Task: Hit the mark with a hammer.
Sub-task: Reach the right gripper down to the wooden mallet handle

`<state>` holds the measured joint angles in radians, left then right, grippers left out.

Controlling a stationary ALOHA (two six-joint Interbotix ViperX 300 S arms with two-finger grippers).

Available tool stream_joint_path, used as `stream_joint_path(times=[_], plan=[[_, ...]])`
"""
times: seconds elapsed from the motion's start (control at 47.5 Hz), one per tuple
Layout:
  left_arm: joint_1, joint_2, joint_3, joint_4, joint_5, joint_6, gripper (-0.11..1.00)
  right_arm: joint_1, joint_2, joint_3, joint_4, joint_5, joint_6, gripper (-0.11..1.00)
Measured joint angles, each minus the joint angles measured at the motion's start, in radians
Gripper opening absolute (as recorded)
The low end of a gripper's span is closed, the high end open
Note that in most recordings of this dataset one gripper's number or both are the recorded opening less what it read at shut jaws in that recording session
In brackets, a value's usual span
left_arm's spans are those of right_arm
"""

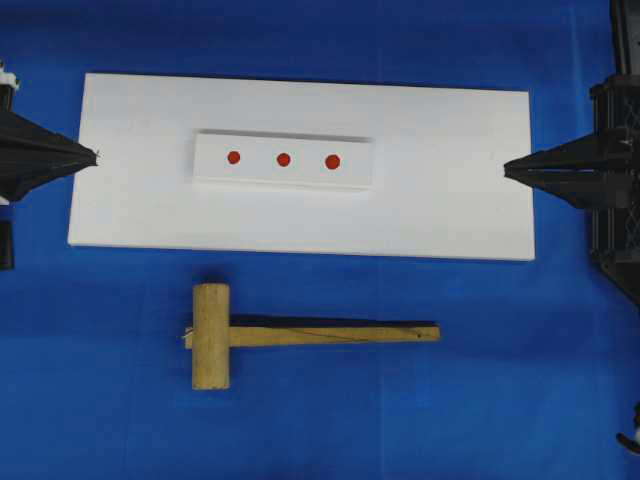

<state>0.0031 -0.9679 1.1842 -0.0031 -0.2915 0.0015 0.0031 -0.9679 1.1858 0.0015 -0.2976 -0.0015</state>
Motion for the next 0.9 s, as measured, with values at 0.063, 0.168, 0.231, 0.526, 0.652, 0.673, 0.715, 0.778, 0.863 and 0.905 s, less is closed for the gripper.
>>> stream_joint_path(times=[0.063, 0.168, 0.231, 0.526, 0.652, 0.673, 0.715, 0.778, 0.863, 0.905], plan=[[-0.002, 0.0, -0.002, 0.0, 0.002, -0.006, 0.0, 0.002, 0.005, 0.0, 0.002, 0.003, 0.0, -0.03], [-0.003, 0.0, -0.002, -0.002, 0.002, -0.008, 0.0, 0.031, 0.051, -0.014, 0.0, 0.044, 0.006, -0.06], [-0.003, 0.0, -0.002, -0.002, 0.002, -0.008, 0.0, 0.06, 0.086, -0.031, 0.003, 0.064, 0.011, -0.06], [-0.005, 0.002, 0.0, -0.005, 0.006, -0.008, 0.0, 0.169, 0.304, -0.126, 0.012, 0.078, 0.083, -0.04], [-0.005, 0.002, 0.0, -0.005, 0.006, -0.008, 0.0, 0.175, 0.41, -0.164, 0.014, 0.078, 0.129, 0.09], [-0.005, 0.002, 0.0, -0.003, 0.006, -0.006, 0.0, 0.173, 0.426, -0.169, 0.014, 0.078, 0.138, 0.12], [-0.005, 0.002, 0.002, -0.005, 0.008, -0.006, 0.0, 0.175, 0.463, -0.183, 0.014, 0.08, 0.155, 0.21], [-0.005, 0.0, 0.002, -0.003, 0.006, -0.006, 0.0, 0.178, 0.512, -0.204, 0.014, 0.08, 0.173, 0.37], [-0.005, 0.002, 0.005, -0.003, 0.006, -0.008, 0.0, 0.198, 0.594, -0.241, 0.015, 0.081, 0.195, 0.64], [-0.005, 0.002, 0.006, -0.003, 0.008, -0.008, 0.0, 0.207, 0.635, -0.258, 0.017, 0.081, 0.204, 0.75]])
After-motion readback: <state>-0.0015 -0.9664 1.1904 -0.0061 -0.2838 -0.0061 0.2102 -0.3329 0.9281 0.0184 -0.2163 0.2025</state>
